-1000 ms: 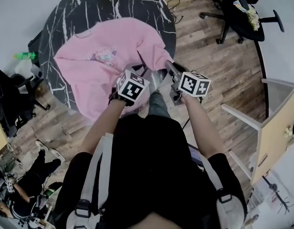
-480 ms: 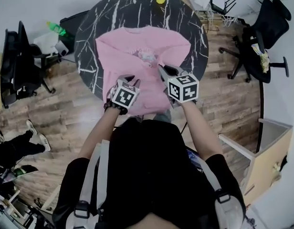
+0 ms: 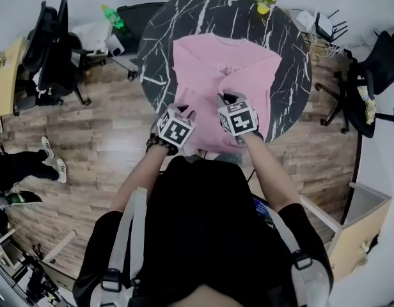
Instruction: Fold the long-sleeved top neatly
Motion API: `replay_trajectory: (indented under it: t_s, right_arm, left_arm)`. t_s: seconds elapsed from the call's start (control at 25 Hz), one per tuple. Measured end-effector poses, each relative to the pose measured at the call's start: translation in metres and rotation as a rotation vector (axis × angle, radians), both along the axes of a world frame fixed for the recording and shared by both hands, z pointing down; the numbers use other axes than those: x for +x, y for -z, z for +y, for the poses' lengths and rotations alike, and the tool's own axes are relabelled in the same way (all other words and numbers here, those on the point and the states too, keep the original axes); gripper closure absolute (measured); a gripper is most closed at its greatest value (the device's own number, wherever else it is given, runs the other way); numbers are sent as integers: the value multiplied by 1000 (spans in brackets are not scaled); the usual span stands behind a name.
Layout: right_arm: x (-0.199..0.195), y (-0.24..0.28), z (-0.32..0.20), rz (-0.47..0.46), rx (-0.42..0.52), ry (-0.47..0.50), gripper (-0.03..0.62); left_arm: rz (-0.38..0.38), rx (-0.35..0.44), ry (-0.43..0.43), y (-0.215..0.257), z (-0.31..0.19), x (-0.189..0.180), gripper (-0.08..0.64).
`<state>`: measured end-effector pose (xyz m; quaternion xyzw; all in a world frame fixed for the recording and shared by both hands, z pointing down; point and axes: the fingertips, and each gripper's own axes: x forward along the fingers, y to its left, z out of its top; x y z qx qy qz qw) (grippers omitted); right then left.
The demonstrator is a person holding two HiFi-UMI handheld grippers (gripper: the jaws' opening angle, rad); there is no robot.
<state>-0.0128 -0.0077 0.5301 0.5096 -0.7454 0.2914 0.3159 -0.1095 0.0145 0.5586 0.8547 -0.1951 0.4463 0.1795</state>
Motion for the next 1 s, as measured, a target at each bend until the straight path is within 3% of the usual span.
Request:
replay_trajectory:
  t_s: [0.52,0.68,0.84,1.0]
  right_arm:
    - [-51,-13,-17,-1,-4,-12,558]
    - [-58,-10,-14,-55,6,-18,443]
    - [-43,-6,-7,-82,15,-61,428]
    - [-3,-6,0,-72,23,-119,428]
  left_arm:
    - [10,-11,24,0,-10,-45,457]
    - [22,-8,8,-1,-16,-43,457]
    - [26,-4,-11,-5,-23,-32,457]
    - [26,-7,-14,-4,-32,-19,457]
